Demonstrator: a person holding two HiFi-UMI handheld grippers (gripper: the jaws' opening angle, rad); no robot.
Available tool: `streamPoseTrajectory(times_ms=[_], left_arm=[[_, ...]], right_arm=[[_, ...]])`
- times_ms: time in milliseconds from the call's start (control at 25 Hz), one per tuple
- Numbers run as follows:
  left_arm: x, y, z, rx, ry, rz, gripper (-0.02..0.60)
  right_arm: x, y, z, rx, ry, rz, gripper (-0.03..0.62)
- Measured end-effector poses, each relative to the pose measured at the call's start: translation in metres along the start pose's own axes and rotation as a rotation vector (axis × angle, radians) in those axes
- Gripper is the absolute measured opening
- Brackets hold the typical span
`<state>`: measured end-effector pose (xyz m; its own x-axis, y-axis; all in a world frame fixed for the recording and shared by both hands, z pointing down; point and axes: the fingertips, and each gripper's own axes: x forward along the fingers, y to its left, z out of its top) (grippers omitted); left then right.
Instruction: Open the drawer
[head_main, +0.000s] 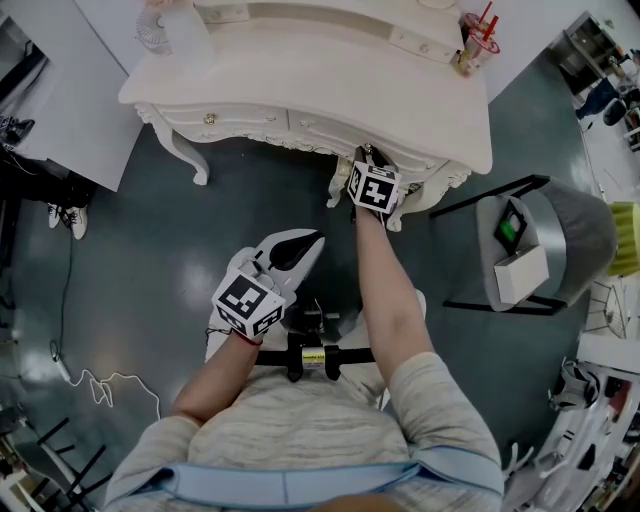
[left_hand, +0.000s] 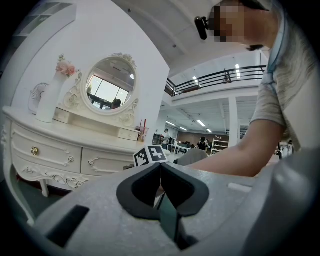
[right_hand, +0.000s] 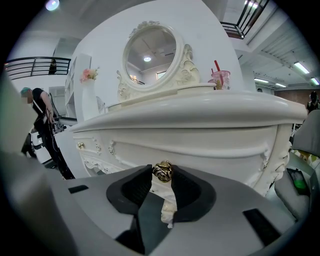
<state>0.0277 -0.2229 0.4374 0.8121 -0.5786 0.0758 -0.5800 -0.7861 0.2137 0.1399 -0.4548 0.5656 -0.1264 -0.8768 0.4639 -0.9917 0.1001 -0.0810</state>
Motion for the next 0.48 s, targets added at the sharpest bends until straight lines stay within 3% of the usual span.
streamPoseTrajectory(times_ms=[480], left_arm=[[0.0003, 0.0032, 0.0004, 0.005, 0.002, 0.013, 0.014]], right_arm=[[-0.0024, 0.0007, -0.0003, 0.000, 0.007, -0.010, 0.114]])
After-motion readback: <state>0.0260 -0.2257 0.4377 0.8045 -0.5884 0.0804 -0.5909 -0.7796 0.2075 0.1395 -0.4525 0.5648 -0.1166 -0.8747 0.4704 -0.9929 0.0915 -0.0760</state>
